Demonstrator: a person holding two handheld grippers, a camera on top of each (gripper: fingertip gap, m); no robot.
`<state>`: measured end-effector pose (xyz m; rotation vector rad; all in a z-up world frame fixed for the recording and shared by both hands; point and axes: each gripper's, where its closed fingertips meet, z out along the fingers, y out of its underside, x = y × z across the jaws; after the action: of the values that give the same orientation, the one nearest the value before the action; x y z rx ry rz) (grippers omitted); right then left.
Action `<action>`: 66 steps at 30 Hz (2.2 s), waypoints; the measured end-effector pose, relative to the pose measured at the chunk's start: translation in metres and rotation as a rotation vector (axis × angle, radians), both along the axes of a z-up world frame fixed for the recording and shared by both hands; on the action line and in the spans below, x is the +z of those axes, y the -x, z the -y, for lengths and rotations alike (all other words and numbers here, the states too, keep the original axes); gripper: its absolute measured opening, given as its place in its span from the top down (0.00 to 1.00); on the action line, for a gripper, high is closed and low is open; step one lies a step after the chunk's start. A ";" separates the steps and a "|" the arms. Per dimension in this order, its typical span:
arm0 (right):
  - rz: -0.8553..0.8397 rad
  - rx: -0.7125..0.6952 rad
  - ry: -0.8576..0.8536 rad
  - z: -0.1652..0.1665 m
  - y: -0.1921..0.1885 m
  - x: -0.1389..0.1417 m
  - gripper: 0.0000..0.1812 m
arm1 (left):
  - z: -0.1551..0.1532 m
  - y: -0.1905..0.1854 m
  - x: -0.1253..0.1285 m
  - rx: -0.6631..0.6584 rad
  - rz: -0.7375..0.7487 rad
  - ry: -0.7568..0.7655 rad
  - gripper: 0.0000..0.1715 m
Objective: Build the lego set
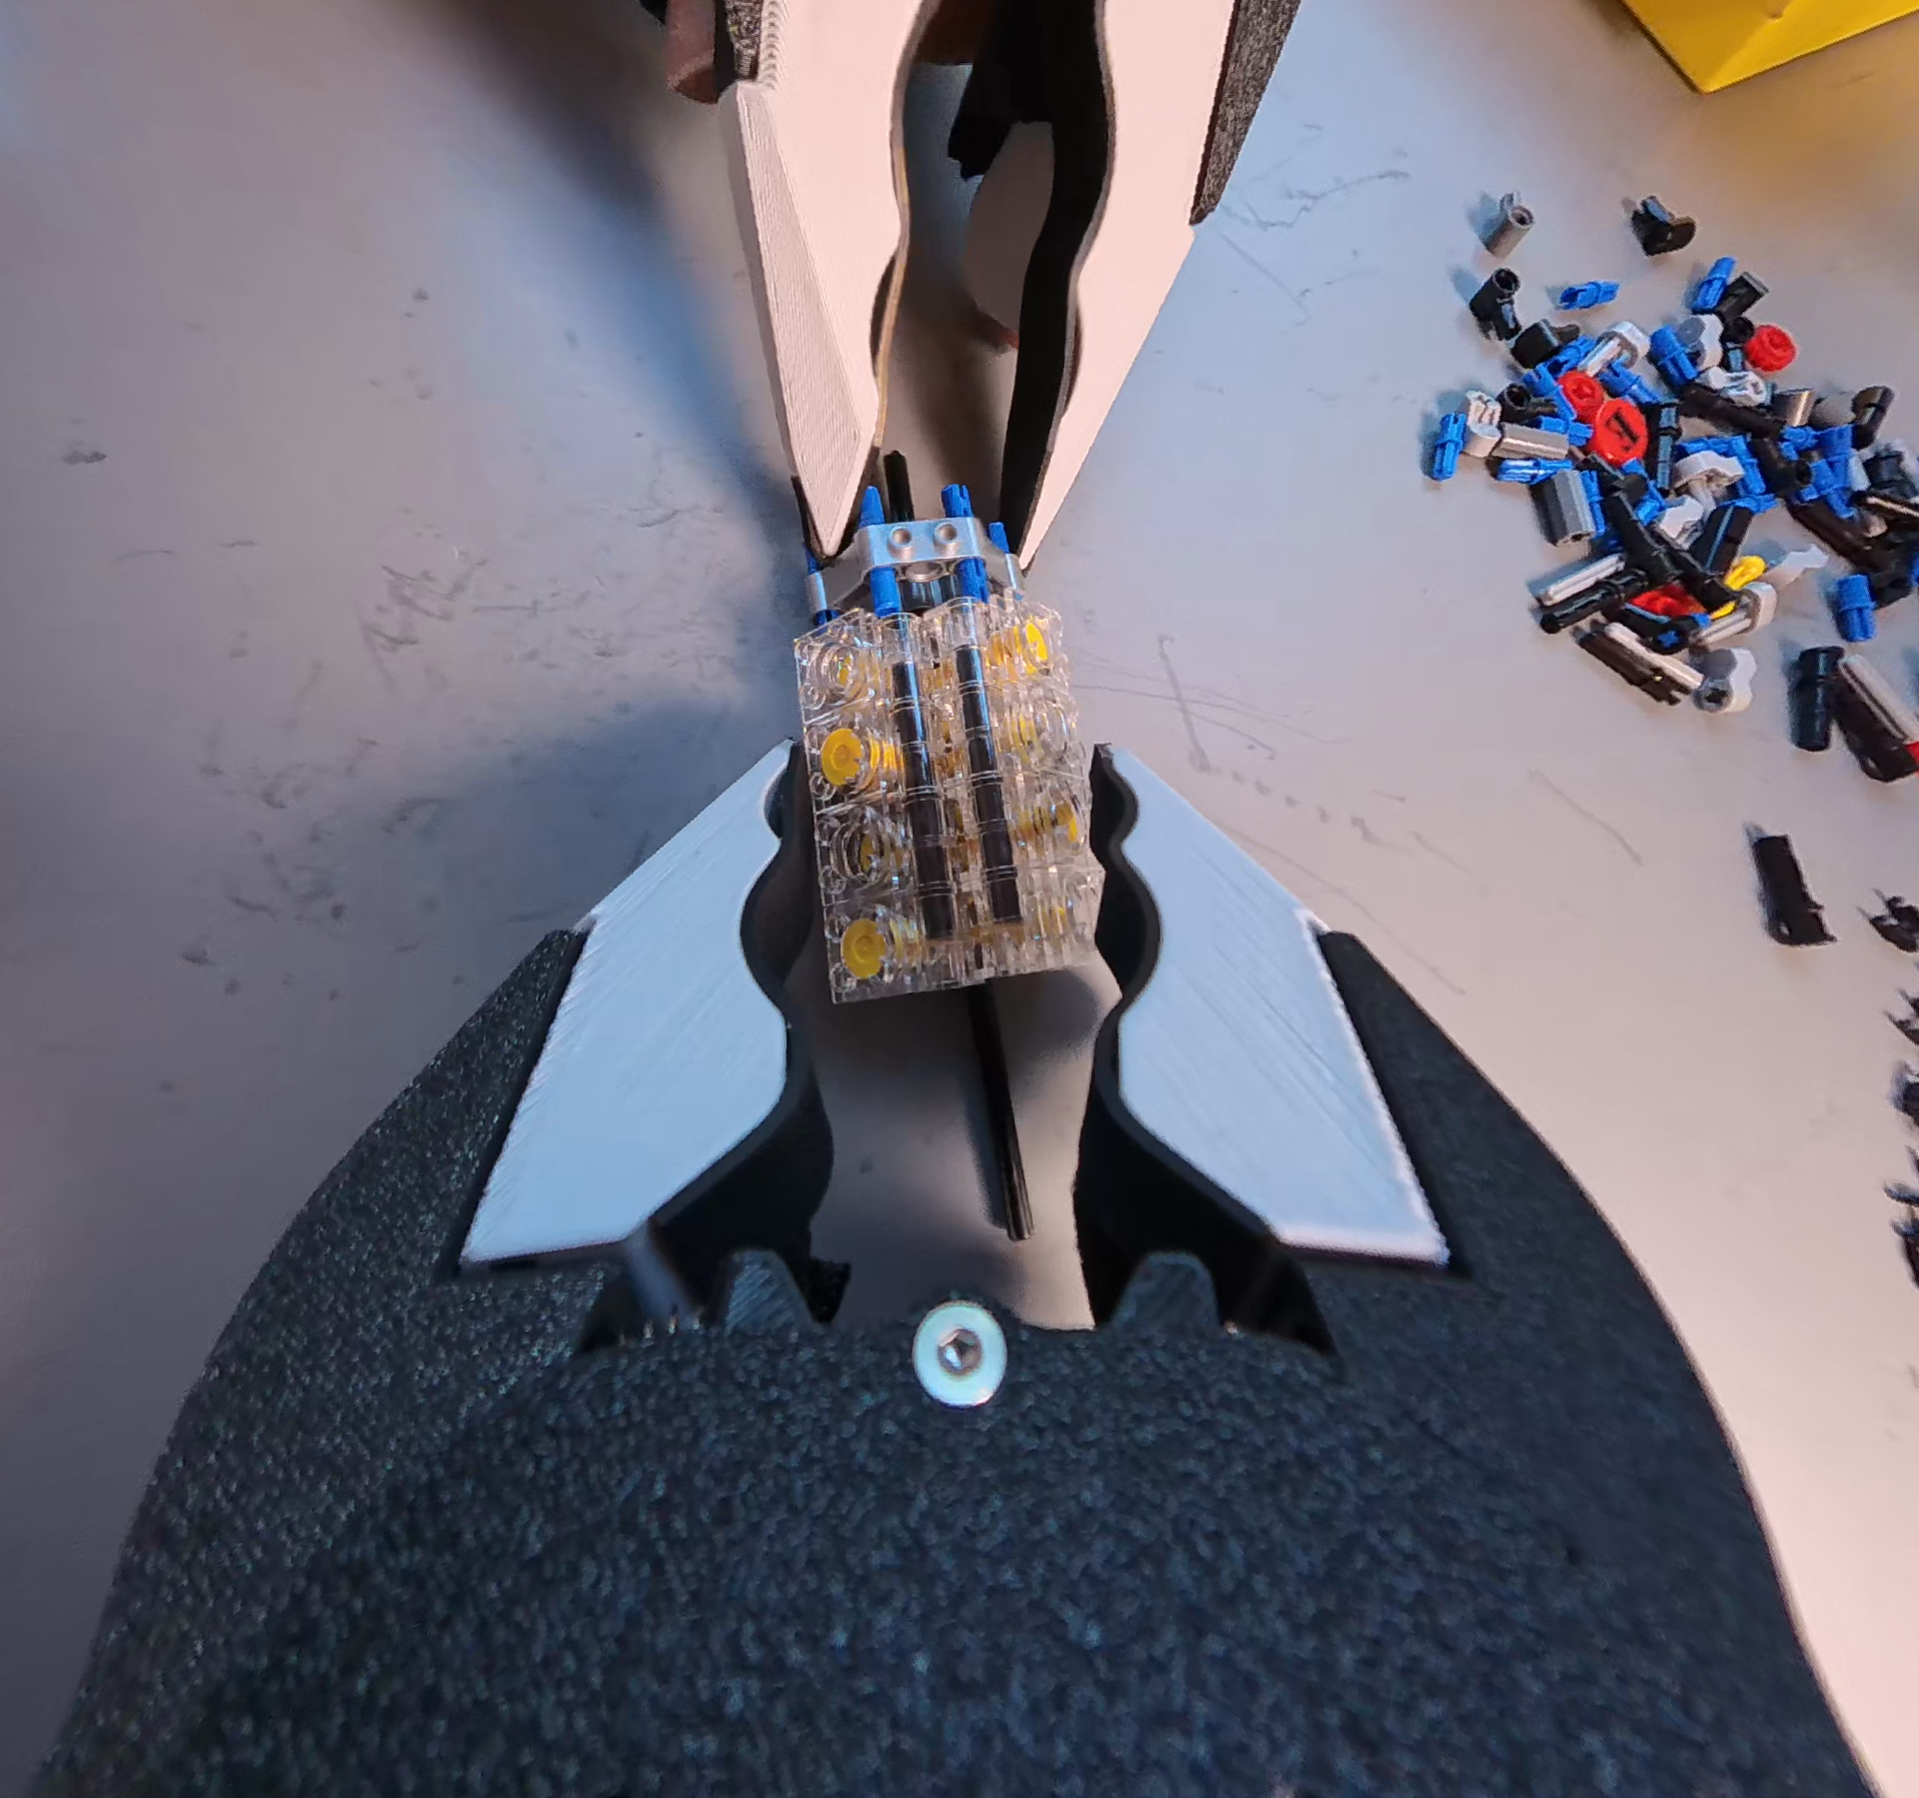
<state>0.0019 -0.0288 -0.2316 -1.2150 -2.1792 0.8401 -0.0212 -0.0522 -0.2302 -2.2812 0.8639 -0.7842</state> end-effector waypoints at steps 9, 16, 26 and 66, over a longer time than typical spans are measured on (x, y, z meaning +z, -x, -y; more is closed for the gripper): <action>-0.001 0.004 0.000 0.000 0.000 0.000 0.72 | 0.004 0.013 0.013 -0.005 0.015 -0.060 0.75; 0.001 -0.002 0.004 -0.001 0.001 0.000 0.72 | 0.008 0.010 0.012 -0.032 0.025 -0.072 0.89; 0.005 -0.002 0.021 -0.001 0.000 0.000 0.72 | -0.002 0.014 0.017 0.026 0.008 -0.130 0.89; 0.029 0.033 0.059 0.002 -0.003 0.000 0.72 | 0.002 -0.005 0.001 -0.045 -0.022 -0.079 0.81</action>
<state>0.0053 -0.0306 -0.2318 -1.2299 -2.2168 0.9119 -0.0161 -0.0542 -0.2294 -2.2115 0.9429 -0.7326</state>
